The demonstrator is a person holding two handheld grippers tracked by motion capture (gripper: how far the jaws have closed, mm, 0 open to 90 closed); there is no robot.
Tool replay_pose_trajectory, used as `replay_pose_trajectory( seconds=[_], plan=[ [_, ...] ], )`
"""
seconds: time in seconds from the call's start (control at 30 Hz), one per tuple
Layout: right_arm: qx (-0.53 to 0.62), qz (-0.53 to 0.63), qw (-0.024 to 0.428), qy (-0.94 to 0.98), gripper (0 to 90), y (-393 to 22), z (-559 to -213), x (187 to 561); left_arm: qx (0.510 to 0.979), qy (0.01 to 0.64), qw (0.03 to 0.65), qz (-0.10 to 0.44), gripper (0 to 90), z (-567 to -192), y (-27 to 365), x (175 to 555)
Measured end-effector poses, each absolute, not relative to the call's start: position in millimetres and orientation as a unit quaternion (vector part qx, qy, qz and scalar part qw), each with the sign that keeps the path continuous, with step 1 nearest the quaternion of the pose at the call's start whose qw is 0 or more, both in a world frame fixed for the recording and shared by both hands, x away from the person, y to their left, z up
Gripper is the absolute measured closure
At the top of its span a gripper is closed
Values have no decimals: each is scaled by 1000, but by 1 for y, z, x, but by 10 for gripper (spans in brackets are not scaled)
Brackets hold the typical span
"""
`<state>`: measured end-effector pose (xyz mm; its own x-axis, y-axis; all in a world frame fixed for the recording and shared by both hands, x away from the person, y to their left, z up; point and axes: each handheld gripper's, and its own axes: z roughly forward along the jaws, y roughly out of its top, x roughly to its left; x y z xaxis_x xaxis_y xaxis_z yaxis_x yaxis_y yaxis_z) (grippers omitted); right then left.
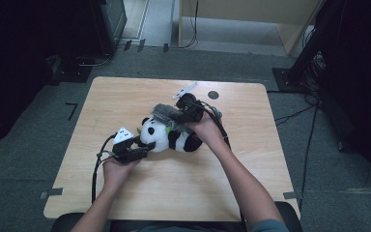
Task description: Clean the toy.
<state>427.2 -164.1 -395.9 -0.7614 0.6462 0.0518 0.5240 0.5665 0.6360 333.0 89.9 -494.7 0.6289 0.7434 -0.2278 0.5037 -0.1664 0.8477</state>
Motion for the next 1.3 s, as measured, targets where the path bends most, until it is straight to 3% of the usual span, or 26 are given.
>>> replay_pose_trajectory(
  seconds=[0.33,0.87,1.3],
  plan=[
    [369,331,95,863,735,-194,-397,438,752,412,501,119,395,-496,91,333],
    [361,363,118,851,739,-201,-371,420,754,411,498,120,395,-496,91,333],
    [308,403,75,858,745,-171,-352,390,753,414,497,122,396,-495,90,333]
  ],
)
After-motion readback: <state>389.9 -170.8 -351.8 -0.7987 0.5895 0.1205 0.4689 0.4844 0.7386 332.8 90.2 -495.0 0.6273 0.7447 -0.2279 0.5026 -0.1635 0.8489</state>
